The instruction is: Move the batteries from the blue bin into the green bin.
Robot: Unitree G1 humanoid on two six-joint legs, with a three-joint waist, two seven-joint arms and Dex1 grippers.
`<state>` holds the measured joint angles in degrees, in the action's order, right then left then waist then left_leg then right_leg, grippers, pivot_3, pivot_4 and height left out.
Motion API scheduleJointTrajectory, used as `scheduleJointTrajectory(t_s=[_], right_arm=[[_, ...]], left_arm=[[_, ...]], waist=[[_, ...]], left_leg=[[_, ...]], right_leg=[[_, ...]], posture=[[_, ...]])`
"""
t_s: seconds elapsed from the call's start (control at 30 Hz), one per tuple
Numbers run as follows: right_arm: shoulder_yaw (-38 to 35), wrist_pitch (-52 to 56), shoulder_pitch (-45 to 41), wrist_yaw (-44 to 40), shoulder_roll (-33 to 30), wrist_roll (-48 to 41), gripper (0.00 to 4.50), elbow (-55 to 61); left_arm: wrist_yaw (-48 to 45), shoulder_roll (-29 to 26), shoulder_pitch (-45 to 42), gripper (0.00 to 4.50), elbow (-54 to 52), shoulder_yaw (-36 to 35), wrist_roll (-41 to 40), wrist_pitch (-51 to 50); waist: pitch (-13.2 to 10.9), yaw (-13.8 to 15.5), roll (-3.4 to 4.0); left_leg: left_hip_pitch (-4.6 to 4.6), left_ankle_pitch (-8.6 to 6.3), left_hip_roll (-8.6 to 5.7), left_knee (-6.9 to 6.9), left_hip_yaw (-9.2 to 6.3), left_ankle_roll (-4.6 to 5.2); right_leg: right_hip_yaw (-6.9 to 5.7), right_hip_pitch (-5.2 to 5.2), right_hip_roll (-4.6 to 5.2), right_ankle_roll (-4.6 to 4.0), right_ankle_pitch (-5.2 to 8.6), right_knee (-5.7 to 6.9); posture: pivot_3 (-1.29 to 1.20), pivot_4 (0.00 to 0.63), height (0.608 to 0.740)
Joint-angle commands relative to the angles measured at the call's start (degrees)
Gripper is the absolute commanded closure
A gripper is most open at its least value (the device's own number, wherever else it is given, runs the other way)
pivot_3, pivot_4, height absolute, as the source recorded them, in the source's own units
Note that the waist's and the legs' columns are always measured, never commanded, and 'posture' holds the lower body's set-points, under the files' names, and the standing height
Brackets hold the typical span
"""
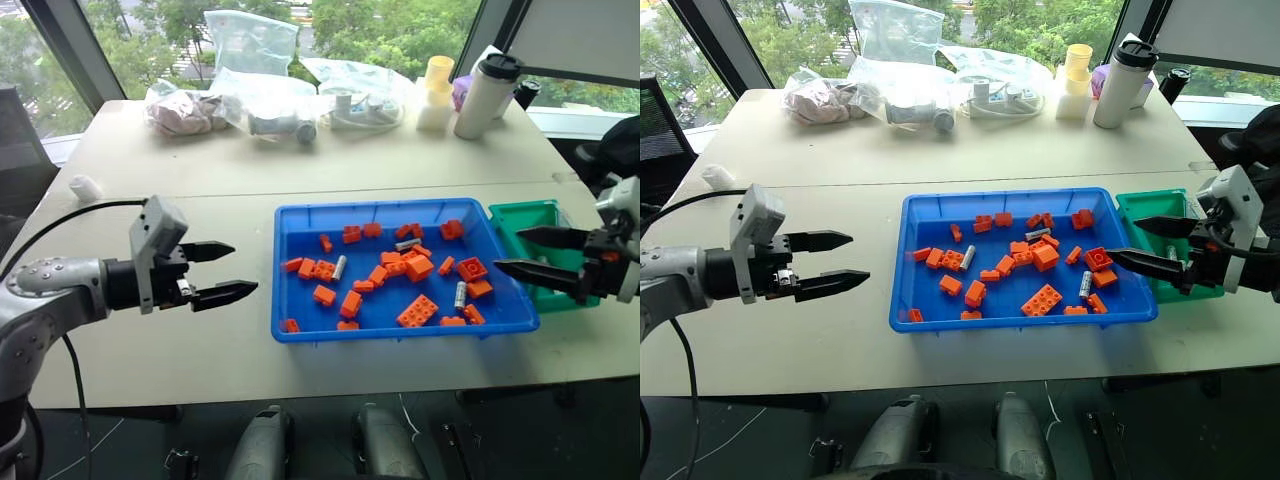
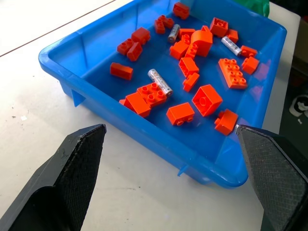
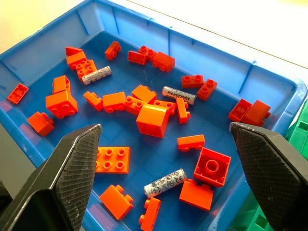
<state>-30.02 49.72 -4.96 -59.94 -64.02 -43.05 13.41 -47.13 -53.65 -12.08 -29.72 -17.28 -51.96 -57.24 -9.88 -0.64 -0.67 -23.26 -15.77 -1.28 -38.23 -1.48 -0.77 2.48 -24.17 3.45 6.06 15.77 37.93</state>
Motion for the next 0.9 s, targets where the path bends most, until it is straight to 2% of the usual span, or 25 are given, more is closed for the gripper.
scheduleJointTrajectory(t_s=[0.03,0.43,0.8,0.9], right_arm=[[-1.67,0.00,-0.60,0.38,0.15,-0.96,0.09,1.74],[-1.79,0.37,-0.09,1.12,0.53,-1.43,0.09,2.54],[-0.57,-0.54,-0.48,0.87,-0.24,0.16,0.09,2.34],[0.11,-0.87,-0.13,1.26,-0.05,0.79,0.09,2.92]], left_arm=[[-0.41,-1.06,-0.41,0.00,-1.16,-0.44,-0.95,0.27],[-0.55,-1.58,-1.31,0.00,-0.26,0.27,-0.45,1.25],[-4.84,-6.59,-3.94,0.00,2.49,4.59,7.40,6.76],[-5.79,-6.16,-6.28,0.00,5.11,6.49,9.32,8.56]], waist=[[0.00,0.00,0.00],[0.00,-0.01,0.00],[0.00,0.02,0.00],[0.00,0.05,0.00]], left_leg=[[0.00,0.00,0.00,0.00,0.00,0.00],[0.00,0.00,0.00,0.00,0.00,0.00],[0.00,0.00,0.00,0.01,0.01,0.00],[-0.01,0.00,-0.02,0.00,0.00,0.00]], right_leg=[[0.00,0.00,0.00,0.00,0.00,0.00],[0.00,0.00,-0.01,0.00,0.00,0.00],[0.00,0.00,-0.03,0.00,0.00,-0.01],[-0.01,0.00,-0.05,0.00,0.00,-0.01]], posture=[[0.00,0.150,0.740],[0.00,0.150,0.740],[0.00,0.150,0.740],[0.00,0.150,0.740]])
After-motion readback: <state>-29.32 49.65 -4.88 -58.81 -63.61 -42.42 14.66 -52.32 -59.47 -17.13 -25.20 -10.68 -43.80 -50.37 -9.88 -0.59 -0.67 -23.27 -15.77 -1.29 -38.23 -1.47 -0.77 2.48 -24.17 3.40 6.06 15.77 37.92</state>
